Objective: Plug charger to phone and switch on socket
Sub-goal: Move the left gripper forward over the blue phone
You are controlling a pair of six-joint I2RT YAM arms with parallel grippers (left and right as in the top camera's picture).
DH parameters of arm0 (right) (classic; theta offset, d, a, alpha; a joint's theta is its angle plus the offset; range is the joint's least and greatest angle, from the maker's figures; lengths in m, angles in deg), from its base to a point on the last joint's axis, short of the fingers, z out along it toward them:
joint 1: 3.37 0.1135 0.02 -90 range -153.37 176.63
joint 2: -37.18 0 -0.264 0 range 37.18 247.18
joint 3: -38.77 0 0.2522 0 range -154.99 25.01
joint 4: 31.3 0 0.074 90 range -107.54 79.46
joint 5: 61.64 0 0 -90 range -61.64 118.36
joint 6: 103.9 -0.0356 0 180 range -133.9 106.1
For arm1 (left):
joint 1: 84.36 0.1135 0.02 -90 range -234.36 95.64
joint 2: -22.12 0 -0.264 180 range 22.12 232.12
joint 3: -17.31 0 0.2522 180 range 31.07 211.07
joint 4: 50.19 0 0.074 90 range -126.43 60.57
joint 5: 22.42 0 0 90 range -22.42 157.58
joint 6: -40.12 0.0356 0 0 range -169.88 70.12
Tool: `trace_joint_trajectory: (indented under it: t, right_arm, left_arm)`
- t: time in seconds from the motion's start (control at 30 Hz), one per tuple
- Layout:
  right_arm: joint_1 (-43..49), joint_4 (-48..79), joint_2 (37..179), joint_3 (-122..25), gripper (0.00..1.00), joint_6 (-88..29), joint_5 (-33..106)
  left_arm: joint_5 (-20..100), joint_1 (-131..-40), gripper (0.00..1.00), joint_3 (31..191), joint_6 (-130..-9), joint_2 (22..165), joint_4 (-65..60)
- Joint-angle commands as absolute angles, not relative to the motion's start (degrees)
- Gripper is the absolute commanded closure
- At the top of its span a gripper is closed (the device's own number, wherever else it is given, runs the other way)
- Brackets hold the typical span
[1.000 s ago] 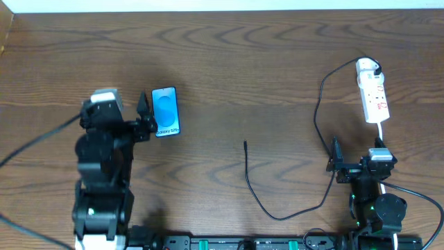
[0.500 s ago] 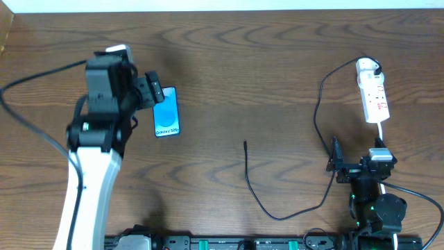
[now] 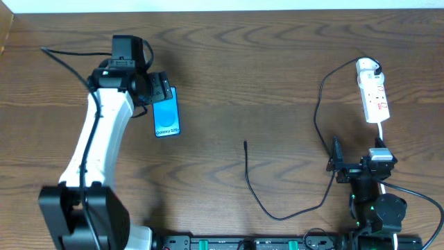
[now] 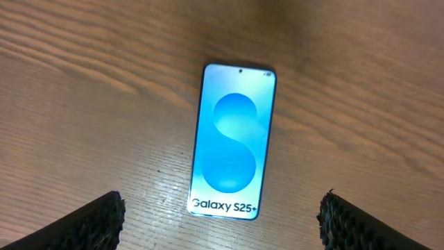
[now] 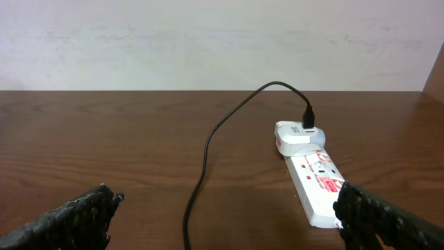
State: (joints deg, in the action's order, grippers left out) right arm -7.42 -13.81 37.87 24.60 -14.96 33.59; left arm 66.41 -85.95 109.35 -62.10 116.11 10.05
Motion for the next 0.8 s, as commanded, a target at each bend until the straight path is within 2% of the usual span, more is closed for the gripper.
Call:
trace_joint_trajectory:
  t: [0.0, 0.17, 0.2, 0.27, 0.3, 0.33, 0.37, 0.53, 0.77]
  right_arm:
    - [-7.1, -13.5, 37.5, 24.7, 0.01, -15.6, 33.2]
    - [-7.1, -13.5, 37.5, 24.7, 0.01, -15.6, 33.2]
    - [-7.1, -13.5, 37.5, 24.7, 0.01, -15.6, 33.2]
    - [-7.1, -13.6, 37.5, 24.7, 0.01, -15.6, 33.2]
    - [-7.1, -13.5, 37.5, 24.7, 0.01, -15.6, 33.2]
    - [-7.1, -13.5, 37.5, 24.7, 0.01, -15.6, 33.2]
    - [-7.1, -13.6, 37.5, 24.7, 0.01, -15.6, 33.2]
    - [-7.1, -13.5, 37.5, 24.7, 0.01, -15.6, 33.2]
    - [-7.1, -13.5, 37.5, 24.7, 0.01, -15.6, 33.2]
  left_arm:
    - [66.7, -85.7, 0.11, 110.6, -62.7, 117.2, 10.3]
    - [66.7, -85.7, 0.11, 110.6, -62.7, 117.2, 9.9]
    - [66.7, -85.7, 0.14, 110.6, -62.6, 117.2, 10.0]
    - [66.7, -85.7, 0.59, 110.6, -62.5, 117.2, 10.0]
    - [66.7, -85.7, 0.61, 110.6, -62.5, 117.2, 9.8]
    - [66.7, -85.7, 0.47, 110.6, -62.5, 117.2, 9.8]
    - [66.7, -85.7, 0.02, 110.6, -62.5, 117.2, 9.9]
    - [66.7, -85.7, 0.02, 111.7, -62.6, 117.3, 11.7]
    - [66.7, -84.6, 0.02, 126.3, -61.0, 123.5, 24.2]
